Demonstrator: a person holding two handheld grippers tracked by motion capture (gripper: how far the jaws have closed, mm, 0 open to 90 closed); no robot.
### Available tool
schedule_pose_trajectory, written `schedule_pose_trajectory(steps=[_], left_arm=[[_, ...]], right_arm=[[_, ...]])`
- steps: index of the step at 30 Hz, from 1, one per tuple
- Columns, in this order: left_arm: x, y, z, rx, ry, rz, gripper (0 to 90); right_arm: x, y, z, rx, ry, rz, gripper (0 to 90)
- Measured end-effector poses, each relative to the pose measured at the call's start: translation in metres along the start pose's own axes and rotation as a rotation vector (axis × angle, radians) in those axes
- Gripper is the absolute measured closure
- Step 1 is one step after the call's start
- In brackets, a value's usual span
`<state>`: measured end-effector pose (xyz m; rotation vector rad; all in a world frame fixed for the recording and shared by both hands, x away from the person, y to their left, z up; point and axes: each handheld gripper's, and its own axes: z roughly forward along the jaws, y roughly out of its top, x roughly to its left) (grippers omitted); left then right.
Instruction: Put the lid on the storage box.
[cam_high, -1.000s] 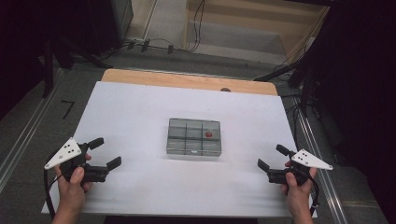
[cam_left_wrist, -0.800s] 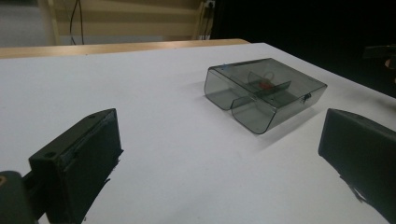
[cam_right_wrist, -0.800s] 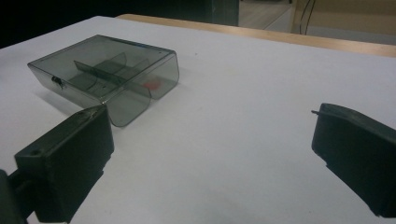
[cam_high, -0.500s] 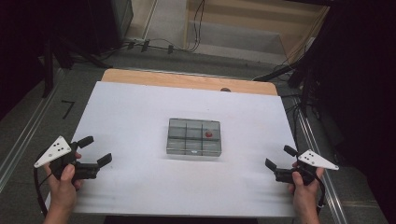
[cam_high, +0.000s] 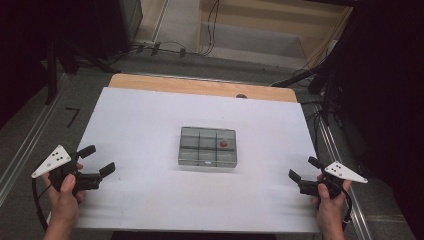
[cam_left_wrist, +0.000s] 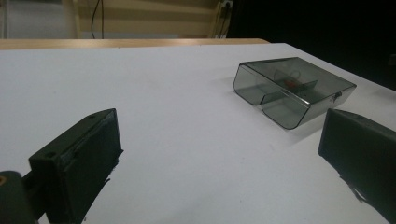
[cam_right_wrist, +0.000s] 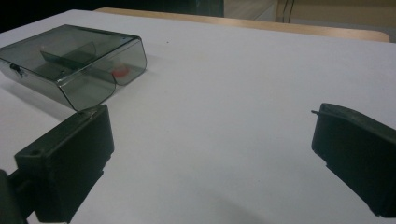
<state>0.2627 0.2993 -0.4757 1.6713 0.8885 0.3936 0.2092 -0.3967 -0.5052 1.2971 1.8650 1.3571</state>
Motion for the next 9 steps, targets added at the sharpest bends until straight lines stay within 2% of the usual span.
schedule_pose_trajectory(steps=[9], left_arm=[[-0.0003, -0.0005, 0.0023, 0.007, -0.005, -0.001, 0.0]], right_arm=[[0.0003, -0.0003, 0.0021, 0.001, 0.009, 0.004, 0.0]])
